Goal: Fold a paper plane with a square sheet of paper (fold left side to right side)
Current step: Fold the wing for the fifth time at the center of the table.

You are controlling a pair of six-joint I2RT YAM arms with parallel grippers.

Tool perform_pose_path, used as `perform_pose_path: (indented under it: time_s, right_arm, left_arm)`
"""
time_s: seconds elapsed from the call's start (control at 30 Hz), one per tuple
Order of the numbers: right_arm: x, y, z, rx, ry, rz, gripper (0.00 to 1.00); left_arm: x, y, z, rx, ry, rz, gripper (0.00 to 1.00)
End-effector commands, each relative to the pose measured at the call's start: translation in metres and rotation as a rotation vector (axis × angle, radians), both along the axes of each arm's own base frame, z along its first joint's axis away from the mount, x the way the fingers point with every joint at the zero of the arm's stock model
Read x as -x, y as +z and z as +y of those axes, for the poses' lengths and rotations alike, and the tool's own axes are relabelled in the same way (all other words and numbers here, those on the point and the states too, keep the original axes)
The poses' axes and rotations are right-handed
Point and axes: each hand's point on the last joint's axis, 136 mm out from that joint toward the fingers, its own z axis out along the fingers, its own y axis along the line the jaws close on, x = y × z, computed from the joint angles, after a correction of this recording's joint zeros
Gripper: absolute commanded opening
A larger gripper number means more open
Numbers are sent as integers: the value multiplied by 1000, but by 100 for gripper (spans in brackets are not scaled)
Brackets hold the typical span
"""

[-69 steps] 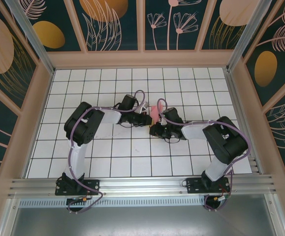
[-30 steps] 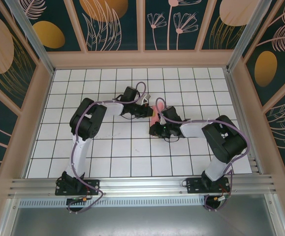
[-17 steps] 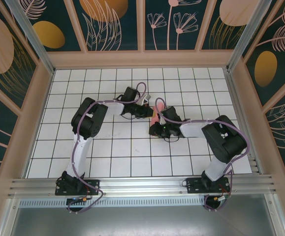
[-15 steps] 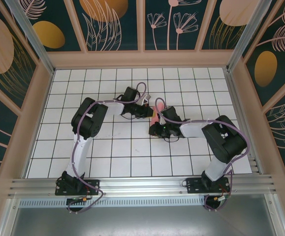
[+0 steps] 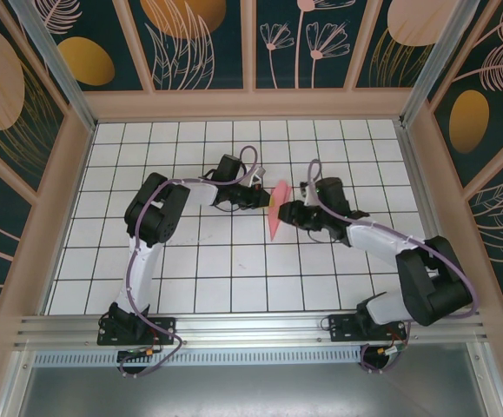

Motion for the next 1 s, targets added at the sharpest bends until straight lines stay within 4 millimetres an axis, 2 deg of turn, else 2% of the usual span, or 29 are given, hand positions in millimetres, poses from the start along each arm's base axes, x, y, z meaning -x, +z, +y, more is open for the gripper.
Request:
perform_pose_path:
  time_s: [0.0,0.17,0.27,0.37,0.43,0.7,0.8,0.97]
  right_arm:
    - [-15,0,-9,-41,-15,3,27]
    - [-53,-8,-7,-11,-50,11,21]
    - [-71,-23,-12,38,-98,38,21]
    - [-81,-35,-21,35,-153,64,26]
    - [-86,-37,-22,30,-165,64,31]
    - [-94,-40,-10,10,-101,66,28]
    - [-95,-48,-12,33,-115,83,29]
    - [-96,-58,-20,77,-149,97,37]
  left_arm:
    - [10,-60,25,-143,62,75,0]
    - [9,-59,24,-142,65,73,0]
    - [8,-57,23,-136,64,72,0]
    - [9,-55,23,-130,60,70,0]
    - [9,-53,22,-126,57,70,0]
    - [10,-50,19,-101,44,75,0]
    - [10,-49,18,-100,42,72,0]
    - [11,-47,15,-99,35,71,0]
